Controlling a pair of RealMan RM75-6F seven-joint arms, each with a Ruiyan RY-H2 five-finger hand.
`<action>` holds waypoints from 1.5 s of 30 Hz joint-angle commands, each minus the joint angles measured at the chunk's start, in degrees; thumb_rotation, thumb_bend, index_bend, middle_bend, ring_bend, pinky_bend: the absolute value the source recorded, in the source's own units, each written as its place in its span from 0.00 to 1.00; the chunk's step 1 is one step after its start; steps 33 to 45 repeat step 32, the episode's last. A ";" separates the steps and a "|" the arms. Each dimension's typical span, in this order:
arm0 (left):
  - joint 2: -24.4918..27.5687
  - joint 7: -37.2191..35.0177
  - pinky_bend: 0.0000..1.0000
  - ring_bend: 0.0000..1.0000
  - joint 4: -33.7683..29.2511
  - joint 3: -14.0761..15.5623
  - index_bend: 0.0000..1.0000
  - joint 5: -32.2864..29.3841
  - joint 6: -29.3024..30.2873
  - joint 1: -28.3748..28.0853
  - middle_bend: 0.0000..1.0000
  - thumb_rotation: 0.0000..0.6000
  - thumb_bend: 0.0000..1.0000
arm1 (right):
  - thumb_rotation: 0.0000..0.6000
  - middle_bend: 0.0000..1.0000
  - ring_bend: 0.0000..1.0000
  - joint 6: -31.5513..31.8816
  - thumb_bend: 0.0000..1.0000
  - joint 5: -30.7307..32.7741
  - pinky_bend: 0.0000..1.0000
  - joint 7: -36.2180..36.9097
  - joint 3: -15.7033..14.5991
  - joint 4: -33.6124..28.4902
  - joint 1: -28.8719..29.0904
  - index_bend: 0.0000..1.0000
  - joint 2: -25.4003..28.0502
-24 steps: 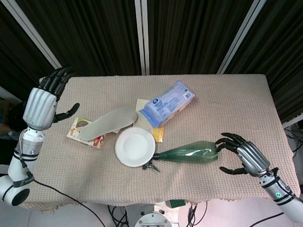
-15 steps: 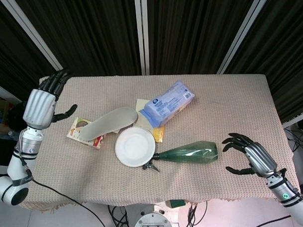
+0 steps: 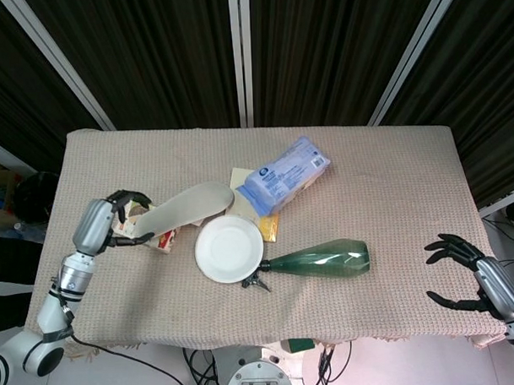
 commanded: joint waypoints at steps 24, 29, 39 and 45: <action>-1.70 -25.88 1.00 1.00 -2.49 12.83 1.00 11.12 -7.93 -7.51 1.00 0.00 0.00 | 1.00 0.27 0.12 -2.41 0.08 1.47 0.15 -6.68 0.87 -1.70 -0.35 0.42 -1.47; -2.57 -25.49 1.00 1.00 -1.84 13.41 1.00 13.31 -6.01 -7.92 1.00 0.00 0.00 | 1.00 0.27 0.12 -2.96 0.08 2.28 0.15 -7.25 1.25 -1.93 -0.39 0.42 -1.84; -3.30 -27.99 1.00 1.00 -1.17 13.28 1.00 13.30 -5.11 -8.28 1.00 0.00 0.00 | 1.00 0.27 0.12 -2.93 0.08 2.21 0.15 -7.23 1.31 -1.85 -0.45 0.42 -1.98; -3.30 -27.99 1.00 1.00 -1.17 13.28 1.00 13.30 -5.11 -8.28 1.00 0.00 0.00 | 1.00 0.27 0.12 -2.93 0.08 2.21 0.15 -7.23 1.31 -1.85 -0.45 0.42 -1.98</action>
